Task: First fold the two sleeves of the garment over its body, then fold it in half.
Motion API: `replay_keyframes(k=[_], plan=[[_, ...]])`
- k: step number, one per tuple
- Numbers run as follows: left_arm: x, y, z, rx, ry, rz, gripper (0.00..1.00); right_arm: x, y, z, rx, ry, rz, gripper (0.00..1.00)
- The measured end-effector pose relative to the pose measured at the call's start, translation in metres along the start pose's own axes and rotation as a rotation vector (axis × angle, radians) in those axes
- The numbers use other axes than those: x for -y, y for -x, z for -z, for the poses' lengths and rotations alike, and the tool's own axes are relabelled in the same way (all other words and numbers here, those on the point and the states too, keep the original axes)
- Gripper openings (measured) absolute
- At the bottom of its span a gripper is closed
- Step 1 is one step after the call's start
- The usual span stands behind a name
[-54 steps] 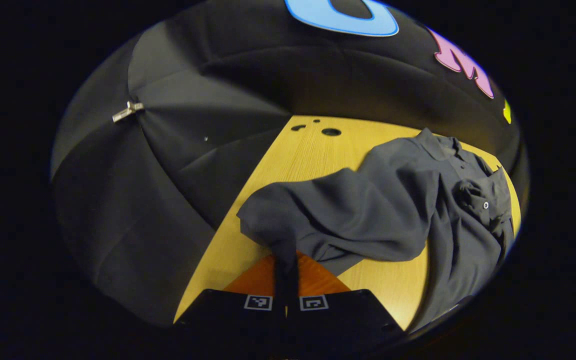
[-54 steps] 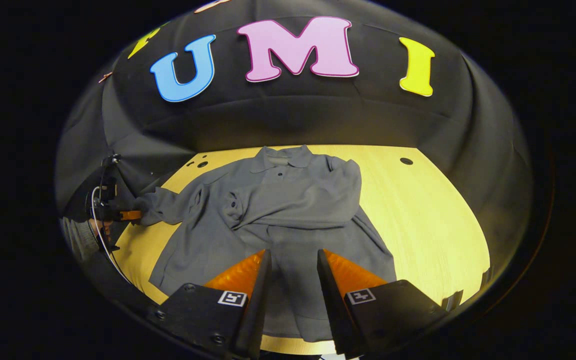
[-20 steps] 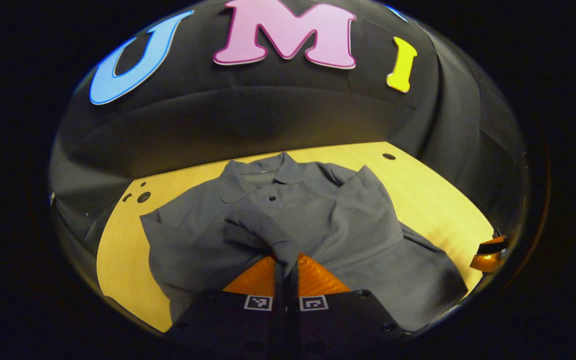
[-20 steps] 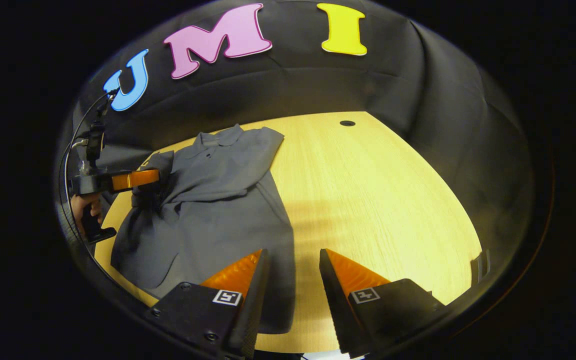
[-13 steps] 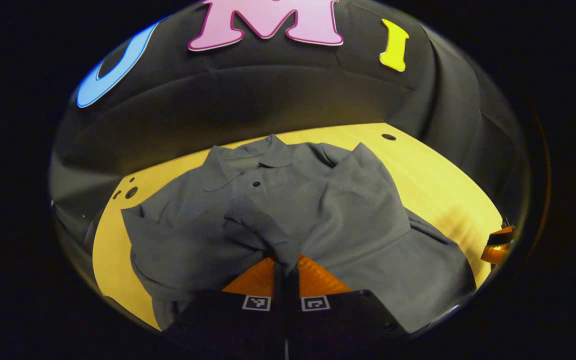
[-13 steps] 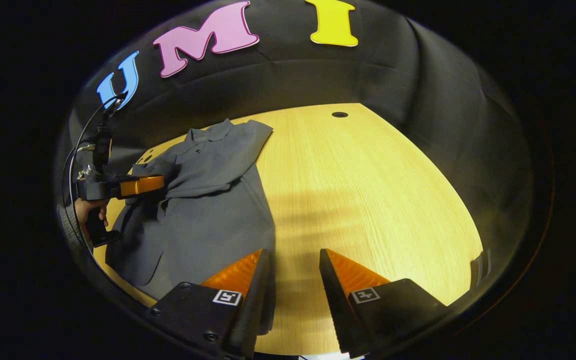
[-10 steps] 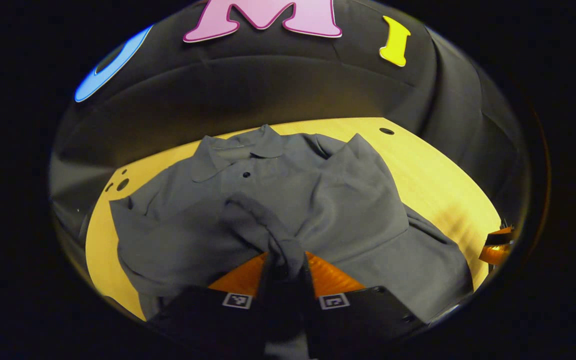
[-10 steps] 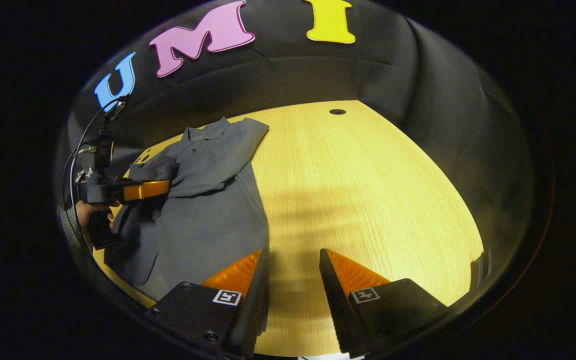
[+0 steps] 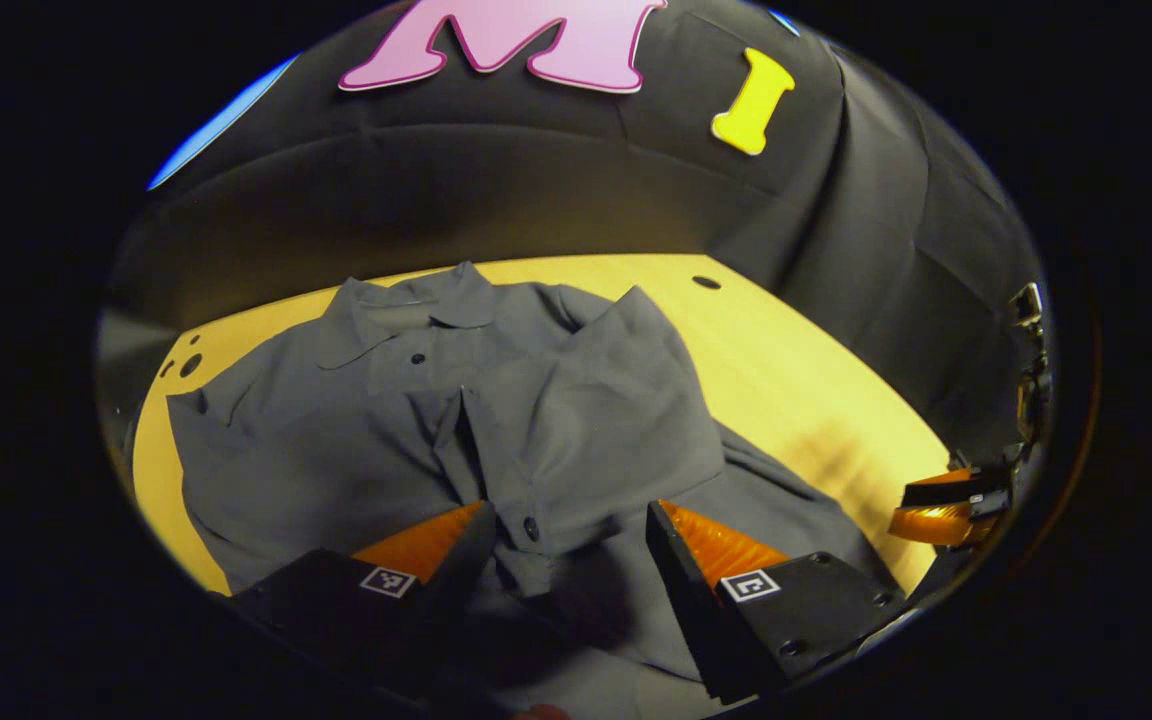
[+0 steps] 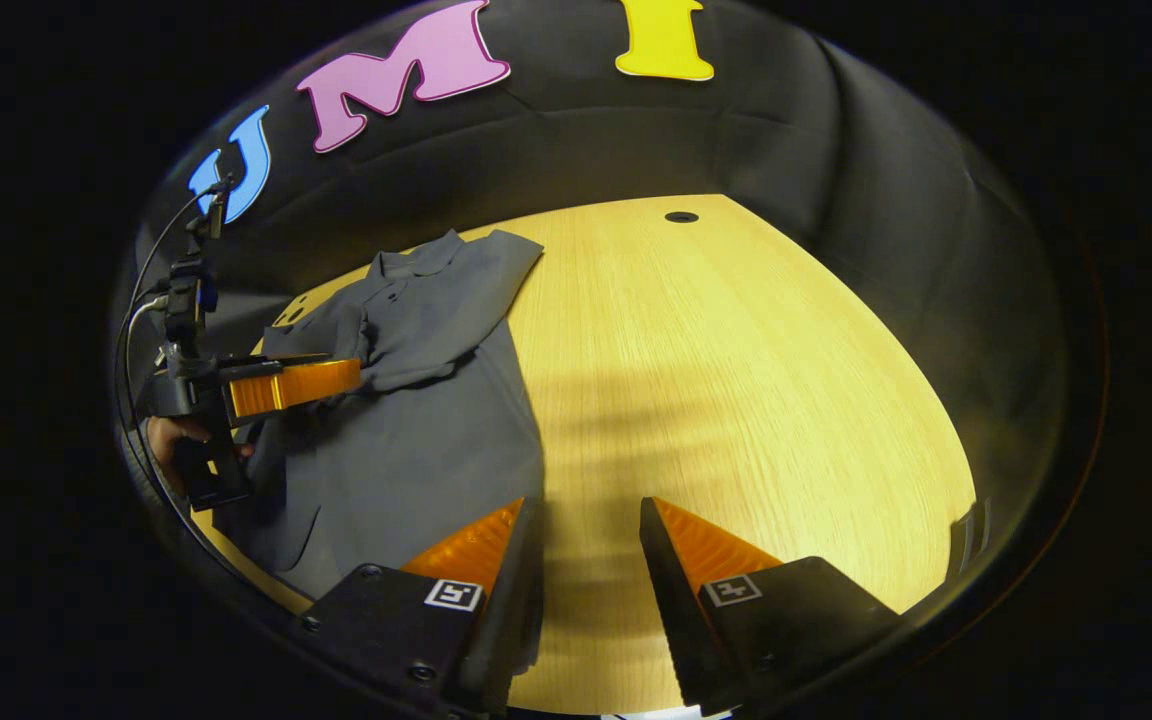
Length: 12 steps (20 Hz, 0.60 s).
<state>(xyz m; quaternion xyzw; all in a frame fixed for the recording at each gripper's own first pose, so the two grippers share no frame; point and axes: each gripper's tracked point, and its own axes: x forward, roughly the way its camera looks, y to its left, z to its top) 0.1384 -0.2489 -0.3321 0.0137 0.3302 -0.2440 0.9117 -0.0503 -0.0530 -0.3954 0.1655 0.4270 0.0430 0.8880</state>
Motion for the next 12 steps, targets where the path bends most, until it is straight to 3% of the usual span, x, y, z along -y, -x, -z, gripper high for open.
replay_keyframes(k=[8, 12], plan=[[-0.036, 0.062, 0.034, 0.010, -0.011, -0.084, 0.95, -0.024, 0.011, 0.011, -0.019, 0.025, -0.051, 0.80], [-0.054, 0.110, 0.056, 0.016, 0.025, -0.112, 0.96, -0.034, 0.019, 0.023, -0.036, 0.052, -0.057, 0.82]])
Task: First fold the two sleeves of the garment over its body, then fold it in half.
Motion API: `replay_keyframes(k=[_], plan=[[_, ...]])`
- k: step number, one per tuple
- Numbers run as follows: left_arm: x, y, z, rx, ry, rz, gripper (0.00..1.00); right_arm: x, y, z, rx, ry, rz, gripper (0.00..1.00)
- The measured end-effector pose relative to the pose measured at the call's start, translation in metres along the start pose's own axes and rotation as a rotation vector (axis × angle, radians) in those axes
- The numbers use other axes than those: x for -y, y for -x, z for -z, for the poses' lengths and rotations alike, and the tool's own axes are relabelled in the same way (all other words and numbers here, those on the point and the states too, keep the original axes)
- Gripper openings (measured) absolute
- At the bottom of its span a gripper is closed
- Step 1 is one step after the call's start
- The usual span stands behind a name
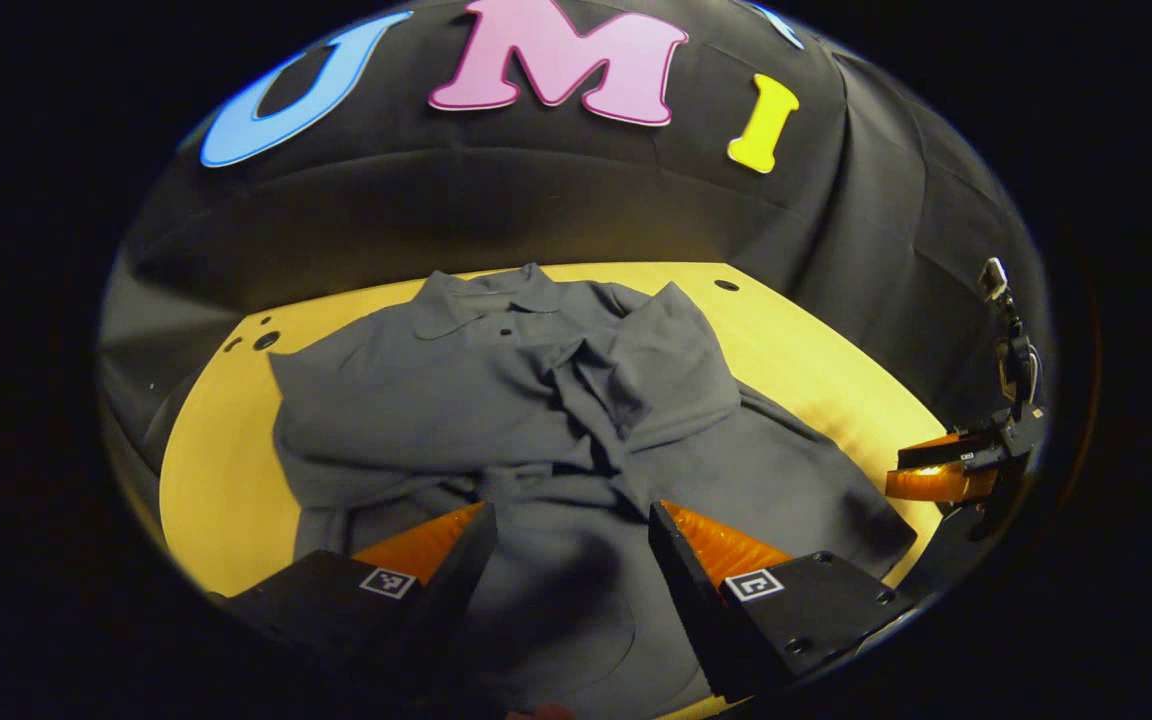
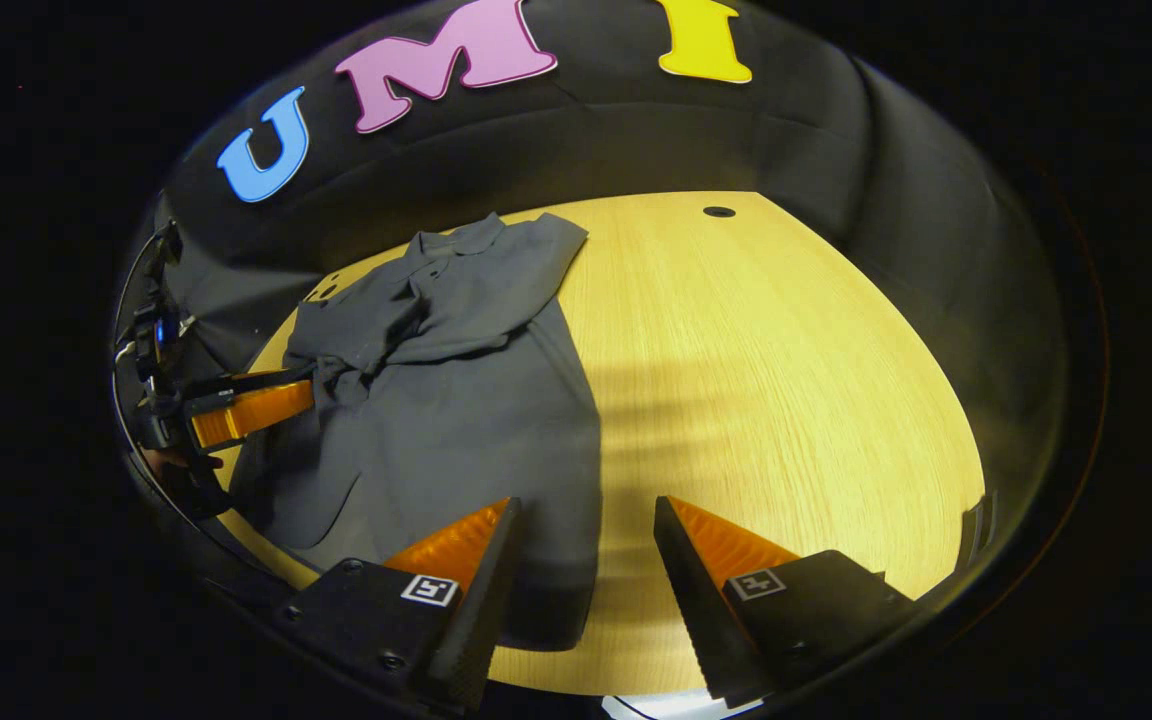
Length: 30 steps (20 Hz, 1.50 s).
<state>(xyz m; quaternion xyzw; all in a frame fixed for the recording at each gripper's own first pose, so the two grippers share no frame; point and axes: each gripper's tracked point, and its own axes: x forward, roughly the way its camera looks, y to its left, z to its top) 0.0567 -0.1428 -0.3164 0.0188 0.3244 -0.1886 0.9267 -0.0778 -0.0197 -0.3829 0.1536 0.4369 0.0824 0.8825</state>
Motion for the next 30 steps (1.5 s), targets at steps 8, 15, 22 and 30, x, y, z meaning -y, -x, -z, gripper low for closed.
replay_keyframes(k=[8, 15, 22, 30], plan=[[-0.076, 0.078, 0.068, -0.075, 0.069, -0.133, 0.96, -0.016, 0.013, 0.036, -0.058, 0.048, 0.014, 0.83], [-0.116, 0.109, 0.134, -0.188, 0.093, -0.231, 0.96, -0.021, 0.013, 0.049, -0.088, 0.055, 0.036, 0.83], [-0.131, 0.107, 0.164, -0.262, 0.141, -0.245, 0.98, -0.024, 0.003, 0.062, -0.140, 0.067, 0.046, 0.83], [-0.104, 0.081, 0.149, -0.270, 0.003, -0.130, 0.49, -0.057, -0.011, 0.061, -0.132, 0.249, -0.014, 0.50]])
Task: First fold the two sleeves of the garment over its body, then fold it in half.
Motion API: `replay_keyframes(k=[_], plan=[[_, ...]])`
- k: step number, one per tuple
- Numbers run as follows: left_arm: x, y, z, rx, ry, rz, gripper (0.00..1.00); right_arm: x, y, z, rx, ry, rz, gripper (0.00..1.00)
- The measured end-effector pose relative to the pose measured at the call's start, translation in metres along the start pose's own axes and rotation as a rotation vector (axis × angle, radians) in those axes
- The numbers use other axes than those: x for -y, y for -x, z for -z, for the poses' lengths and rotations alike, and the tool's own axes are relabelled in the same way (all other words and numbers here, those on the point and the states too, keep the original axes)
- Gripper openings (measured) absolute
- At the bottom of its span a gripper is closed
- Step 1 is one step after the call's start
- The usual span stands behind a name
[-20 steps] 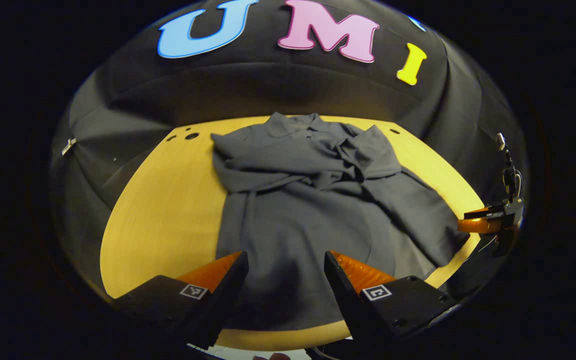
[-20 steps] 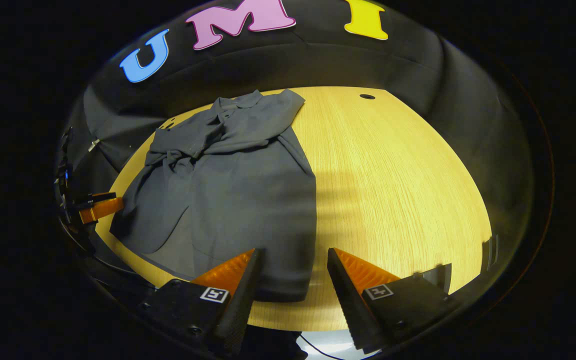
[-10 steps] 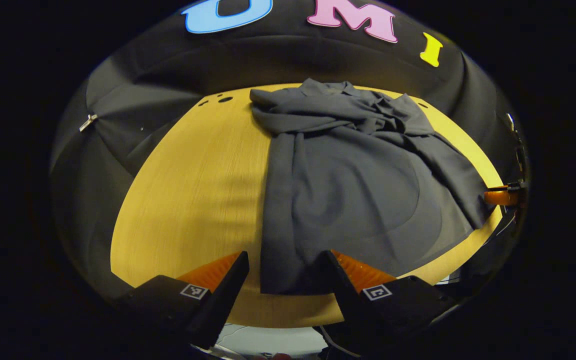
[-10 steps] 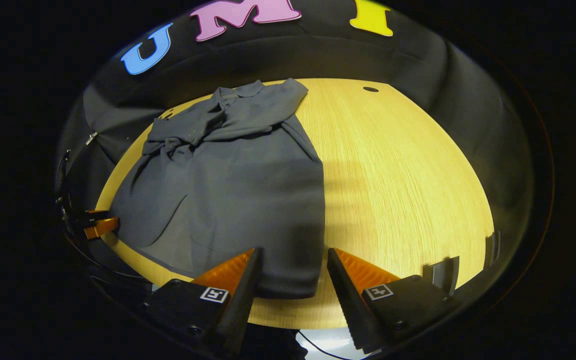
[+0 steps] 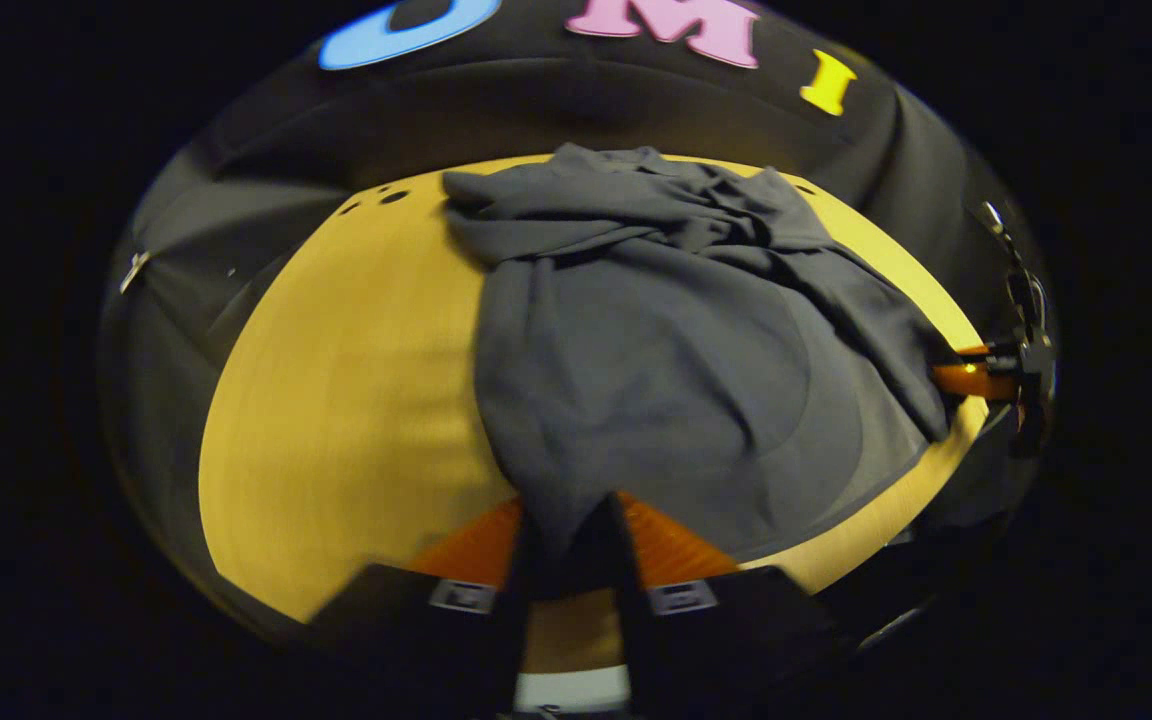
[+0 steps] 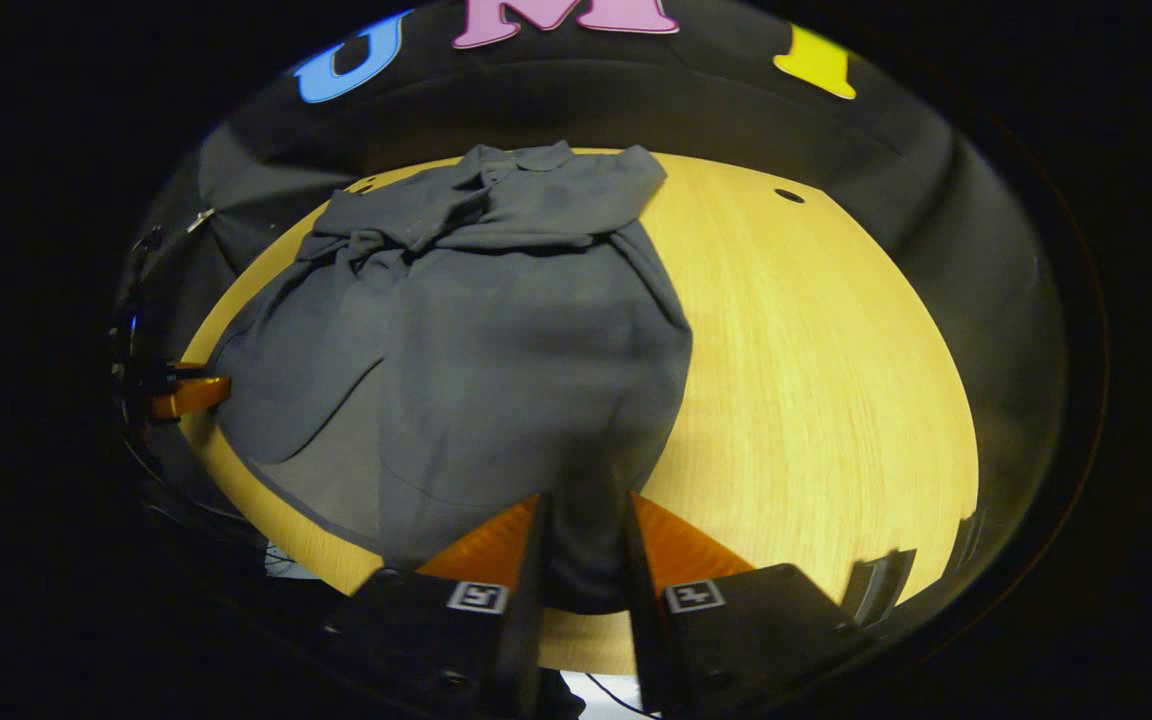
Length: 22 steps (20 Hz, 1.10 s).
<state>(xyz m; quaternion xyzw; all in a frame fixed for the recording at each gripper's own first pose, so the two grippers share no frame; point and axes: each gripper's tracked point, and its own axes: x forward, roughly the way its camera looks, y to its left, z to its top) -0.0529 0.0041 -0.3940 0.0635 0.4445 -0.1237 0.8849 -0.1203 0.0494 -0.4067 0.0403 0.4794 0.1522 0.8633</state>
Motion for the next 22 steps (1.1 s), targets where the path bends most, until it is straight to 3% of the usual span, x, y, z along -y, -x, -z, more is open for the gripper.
replay_keyframes(k=[2, 6, 12, 19, 22], plan=[[-0.003, -0.003, -0.002, -0.004, 0.002, -0.012, 0.07, 0.000, -0.004, 0.001, -0.024, 0.032, -0.009, 0.08], [-0.006, 0.007, 0.004, -0.020, 0.073, 0.009, 0.06, 0.006, 0.007, 0.000, -0.044, -0.062, -0.025, 0.05], [-0.002, 0.041, 0.036, -0.047, 0.107, 0.046, 0.06, -0.003, 0.035, 0.028, -0.066, -0.028, -0.051, 0.05], [0.012, 0.083, 0.072, -0.104, 0.161, 0.090, 0.06, -0.013, 0.074, 0.057, -0.109, -0.073, -0.114, 0.05], [0.014, 0.097, 0.064, -0.099, 0.187, 0.100, 0.05, -0.015, 0.094, 0.045, -0.066, -0.111, -0.121, 0.05]])
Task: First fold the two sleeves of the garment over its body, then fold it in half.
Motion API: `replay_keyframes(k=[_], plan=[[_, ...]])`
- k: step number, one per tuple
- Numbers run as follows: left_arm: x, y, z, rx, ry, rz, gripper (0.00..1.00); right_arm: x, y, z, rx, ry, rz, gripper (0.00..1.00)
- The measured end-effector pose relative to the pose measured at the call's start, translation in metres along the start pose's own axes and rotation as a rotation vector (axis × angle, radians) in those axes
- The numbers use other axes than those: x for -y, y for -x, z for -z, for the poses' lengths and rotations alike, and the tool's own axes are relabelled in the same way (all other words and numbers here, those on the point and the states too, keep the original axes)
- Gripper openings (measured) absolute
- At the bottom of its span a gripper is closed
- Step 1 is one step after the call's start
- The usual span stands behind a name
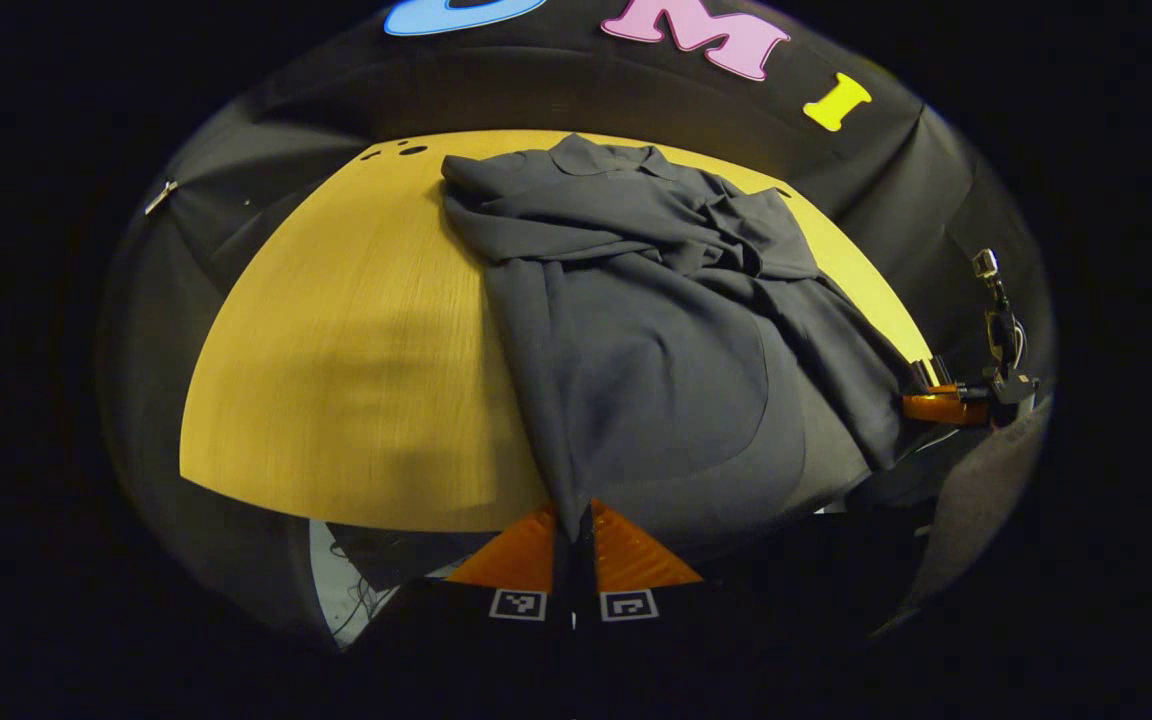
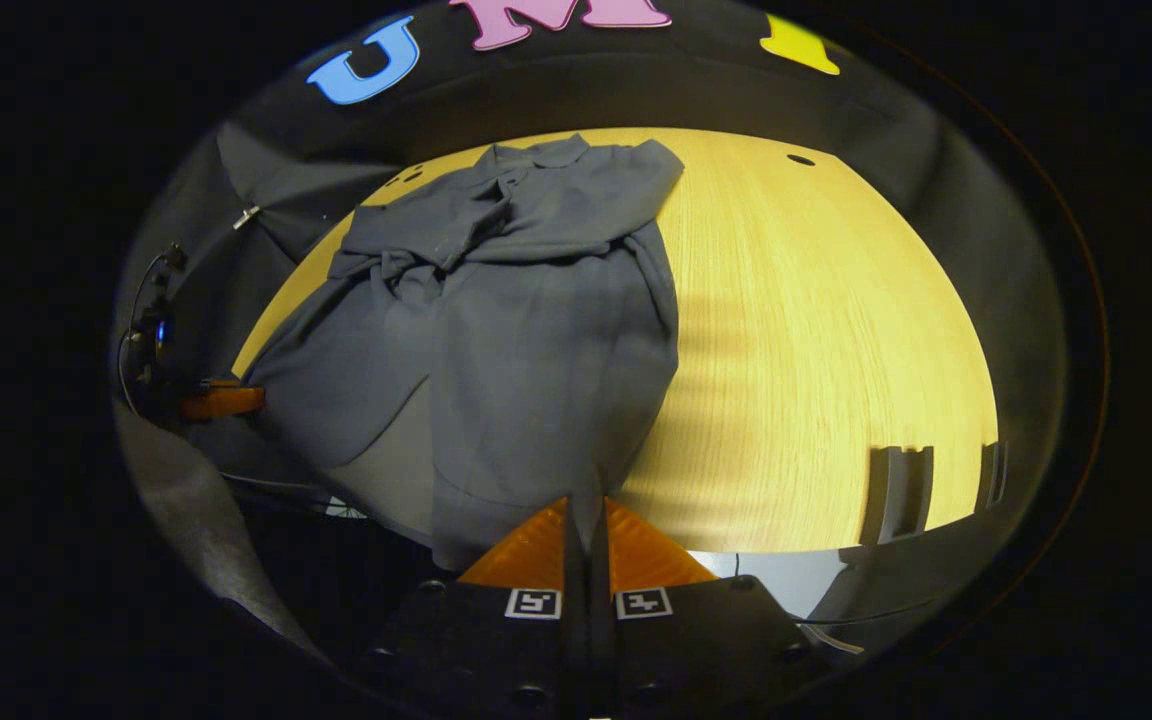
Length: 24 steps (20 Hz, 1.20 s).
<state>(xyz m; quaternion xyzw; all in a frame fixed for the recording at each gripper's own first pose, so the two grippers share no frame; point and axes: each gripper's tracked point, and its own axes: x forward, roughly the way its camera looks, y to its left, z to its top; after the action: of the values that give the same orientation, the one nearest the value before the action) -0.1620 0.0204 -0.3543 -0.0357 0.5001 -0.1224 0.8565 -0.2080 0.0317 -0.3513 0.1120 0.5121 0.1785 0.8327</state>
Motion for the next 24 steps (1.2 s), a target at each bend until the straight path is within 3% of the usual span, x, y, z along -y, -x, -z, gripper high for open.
replay_keyframes(k=[3, 9, 14, 24], plan=[[0.007, 0.017, -0.024, 0.060, 0.011, -0.002, 0.06, -0.005, 0.017, -0.025, 0.072, -0.010, 0.001, 0.05], [0.001, 0.034, -0.112, 0.226, 0.020, -0.050, 0.05, -0.013, 0.026, -0.099, 0.242, -0.015, -0.005, 0.05], [0.000, 0.047, -0.186, 0.362, 0.025, -0.041, 0.05, -0.014, 0.027, -0.167, 0.370, 0.004, -0.020, 0.05], [-0.014, 0.031, -0.291, 0.513, 0.018, -0.090, 0.05, 0.002, 0.005, -0.297, 0.551, 0.016, -0.005, 0.05]])
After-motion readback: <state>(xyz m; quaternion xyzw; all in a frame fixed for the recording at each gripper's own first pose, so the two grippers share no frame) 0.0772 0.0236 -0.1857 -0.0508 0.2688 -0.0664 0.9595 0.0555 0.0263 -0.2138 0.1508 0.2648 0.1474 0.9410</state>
